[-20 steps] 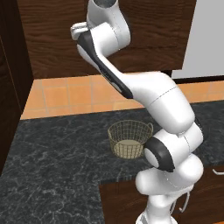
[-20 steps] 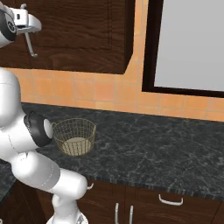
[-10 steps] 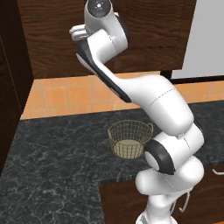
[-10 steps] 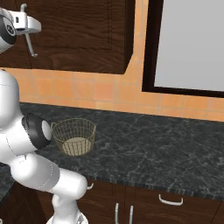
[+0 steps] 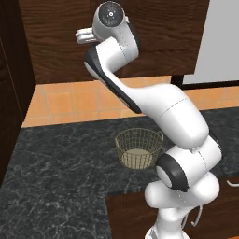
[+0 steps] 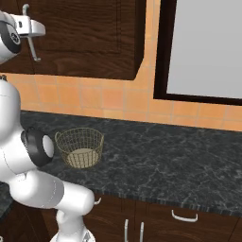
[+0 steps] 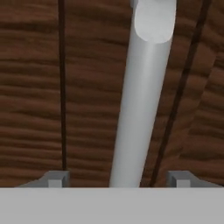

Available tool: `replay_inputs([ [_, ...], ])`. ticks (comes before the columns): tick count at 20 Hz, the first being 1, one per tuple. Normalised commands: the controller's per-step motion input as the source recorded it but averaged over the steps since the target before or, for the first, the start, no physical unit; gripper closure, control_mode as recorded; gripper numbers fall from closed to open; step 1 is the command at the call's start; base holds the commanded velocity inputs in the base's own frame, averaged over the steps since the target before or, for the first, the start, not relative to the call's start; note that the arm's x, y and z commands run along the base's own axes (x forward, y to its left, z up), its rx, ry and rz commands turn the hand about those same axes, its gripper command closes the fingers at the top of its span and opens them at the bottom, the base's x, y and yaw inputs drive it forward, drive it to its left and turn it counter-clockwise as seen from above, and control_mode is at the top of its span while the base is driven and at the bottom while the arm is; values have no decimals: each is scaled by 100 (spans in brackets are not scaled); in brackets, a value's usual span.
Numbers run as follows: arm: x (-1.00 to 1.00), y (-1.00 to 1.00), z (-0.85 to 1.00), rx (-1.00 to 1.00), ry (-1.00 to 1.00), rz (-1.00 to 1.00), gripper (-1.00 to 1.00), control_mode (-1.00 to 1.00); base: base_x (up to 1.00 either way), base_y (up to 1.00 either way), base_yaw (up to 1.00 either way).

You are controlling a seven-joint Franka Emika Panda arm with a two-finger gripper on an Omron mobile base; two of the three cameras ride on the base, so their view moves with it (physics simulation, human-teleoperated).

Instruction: Open the cabinet, pick up the bread from the cabinet and place it in the basket. Then move the basket to the dining counter.

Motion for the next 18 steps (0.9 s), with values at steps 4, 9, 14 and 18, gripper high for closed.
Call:
replay_inputs([
  [4,22,-3,0,0,0,5,100,-100,0,0,0],
  [9,18,0,0,0,0,4,100,-100,0,0,0],
  [14,11,0,-1,0,-1,0,100,-100,0,0,0],
  [18,6,8,-6,-2,-11,0,100,-100,0,0,0],
])
